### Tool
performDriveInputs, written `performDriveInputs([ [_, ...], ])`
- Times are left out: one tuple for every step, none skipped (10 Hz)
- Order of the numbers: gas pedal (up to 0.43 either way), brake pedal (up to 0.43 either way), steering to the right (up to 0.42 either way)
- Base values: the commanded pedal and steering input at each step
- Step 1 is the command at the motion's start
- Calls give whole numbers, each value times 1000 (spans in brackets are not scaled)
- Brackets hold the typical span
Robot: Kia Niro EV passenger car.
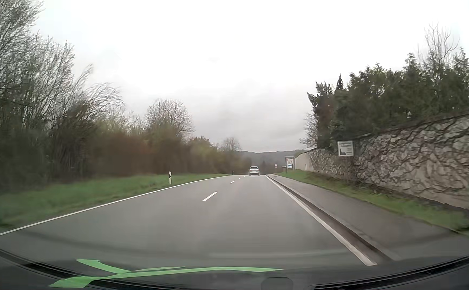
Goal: Follow the waypoints while adhering to traffic rules and regulations
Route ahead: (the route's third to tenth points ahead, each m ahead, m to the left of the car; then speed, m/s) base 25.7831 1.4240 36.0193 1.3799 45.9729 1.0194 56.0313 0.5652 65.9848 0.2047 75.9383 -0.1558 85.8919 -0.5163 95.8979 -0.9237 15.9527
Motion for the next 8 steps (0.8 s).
performDriveInputs([
  [130,0,-3],
  [138,0,-3],
  [150,0,-3],
  [157,0,-1],
  [169,0,0],
  [169,0,-1],
  [169,0,1],
  [169,0,1],
])
